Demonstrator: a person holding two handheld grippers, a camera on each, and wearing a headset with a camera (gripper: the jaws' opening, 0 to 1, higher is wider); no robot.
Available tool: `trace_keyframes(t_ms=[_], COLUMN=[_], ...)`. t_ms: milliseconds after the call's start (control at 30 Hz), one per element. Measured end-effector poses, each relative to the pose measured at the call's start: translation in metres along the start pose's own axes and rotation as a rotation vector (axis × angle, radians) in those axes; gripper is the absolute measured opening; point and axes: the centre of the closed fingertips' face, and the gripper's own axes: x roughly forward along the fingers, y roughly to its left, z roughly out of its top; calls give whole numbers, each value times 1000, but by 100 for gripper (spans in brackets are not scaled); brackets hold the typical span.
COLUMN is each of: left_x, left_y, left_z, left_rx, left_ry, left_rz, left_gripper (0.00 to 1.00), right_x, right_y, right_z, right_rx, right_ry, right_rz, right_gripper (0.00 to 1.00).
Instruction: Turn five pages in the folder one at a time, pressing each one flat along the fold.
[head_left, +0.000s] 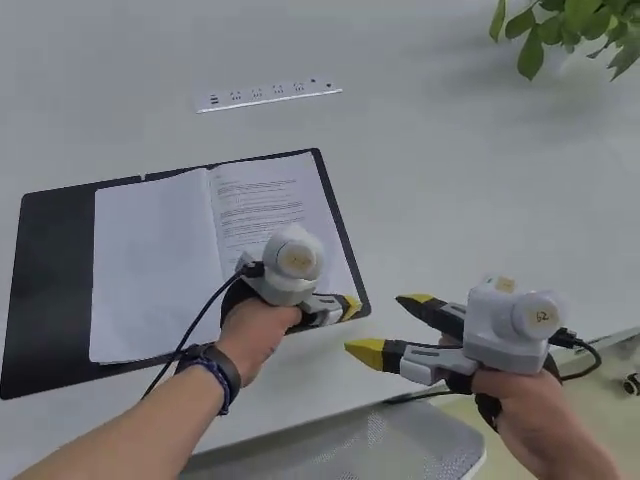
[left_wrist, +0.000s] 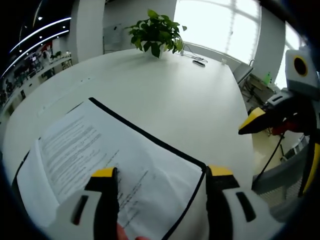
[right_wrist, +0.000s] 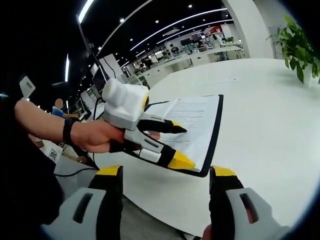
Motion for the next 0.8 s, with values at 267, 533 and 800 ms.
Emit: trace_keyframes(t_ms=[267,533,800], left_x=[4,3,6], left_y=[2,3,5], left_z=[-8,-3,-5], left_rx=[71,28,57], left_ry=[-12,-30,-20], left_rz=[29,11,51], left_gripper=[73,74,70], right_x=[1,9,13], right_y=[-6,-4,-2], right_z=[1,1,4], right_rx=[20,19,20], right_ry=[-4,-1,-1], right_rz=[-2,15,29], right_gripper=[69,68,68])
